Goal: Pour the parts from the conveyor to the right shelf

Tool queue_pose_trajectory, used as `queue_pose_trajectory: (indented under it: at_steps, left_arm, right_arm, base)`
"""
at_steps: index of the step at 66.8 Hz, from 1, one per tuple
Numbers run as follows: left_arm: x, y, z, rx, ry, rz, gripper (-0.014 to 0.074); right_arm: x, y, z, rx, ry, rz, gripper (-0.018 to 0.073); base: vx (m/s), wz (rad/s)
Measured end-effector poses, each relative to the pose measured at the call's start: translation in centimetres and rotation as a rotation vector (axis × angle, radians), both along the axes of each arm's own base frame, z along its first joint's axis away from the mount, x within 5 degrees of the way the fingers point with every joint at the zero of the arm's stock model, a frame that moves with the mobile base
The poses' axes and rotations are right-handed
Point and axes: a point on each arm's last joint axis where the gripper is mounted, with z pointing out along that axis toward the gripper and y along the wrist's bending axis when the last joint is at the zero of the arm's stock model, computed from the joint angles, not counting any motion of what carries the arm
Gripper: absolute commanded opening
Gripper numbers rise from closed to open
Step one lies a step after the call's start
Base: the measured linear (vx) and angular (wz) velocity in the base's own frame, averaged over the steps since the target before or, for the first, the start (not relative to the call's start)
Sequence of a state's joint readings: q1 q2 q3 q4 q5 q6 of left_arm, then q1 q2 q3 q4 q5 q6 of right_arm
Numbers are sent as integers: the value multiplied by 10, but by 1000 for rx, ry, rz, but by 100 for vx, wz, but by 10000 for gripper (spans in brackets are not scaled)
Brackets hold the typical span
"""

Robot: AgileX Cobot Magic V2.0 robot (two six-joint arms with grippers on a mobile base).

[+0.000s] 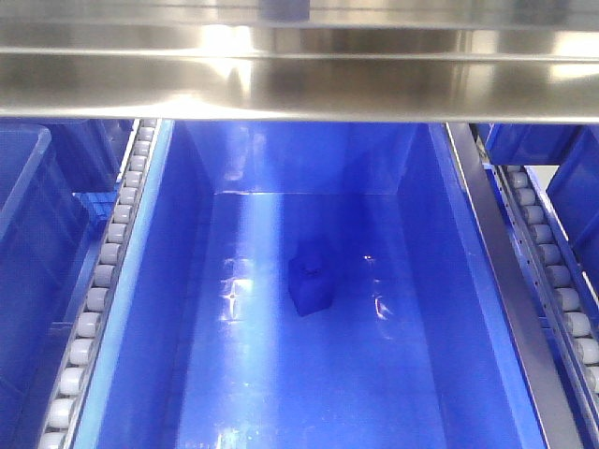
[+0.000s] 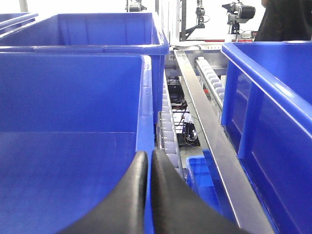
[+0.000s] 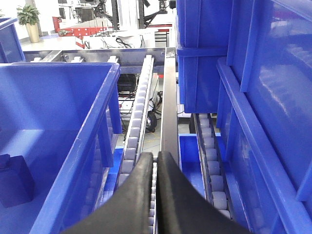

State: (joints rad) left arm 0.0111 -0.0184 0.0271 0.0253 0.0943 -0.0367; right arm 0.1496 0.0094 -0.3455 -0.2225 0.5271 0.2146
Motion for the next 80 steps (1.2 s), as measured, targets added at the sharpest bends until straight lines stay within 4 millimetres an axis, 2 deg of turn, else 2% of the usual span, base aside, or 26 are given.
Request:
queue_pose_trajectory:
  at_steps: [27,39,61,75,80]
  left_arm:
    - [0,0,0,0,0,0,-6]
    - [0,0,0,0,0,0,-6]
    - [0,0,0,0,0,0,-6]
    - [0,0,0,0,0,0,-6]
    - [0,0,0,0,0,0,-6]
  right_arm:
    - [0,-1,0,-31,-6,-13,-9]
    - [4,-3,-6,-71,-17,-55,-9]
    - [22,-3,-47,8,-86,-198,-9]
    - [26,-3,-72,1,-126,-205,-9]
    - [27,-3,-75,6,-151,-204,-9]
  base:
    - [0,0]
    - [0,0]
    - [0,0]
    - [0,0]
    - [0,0]
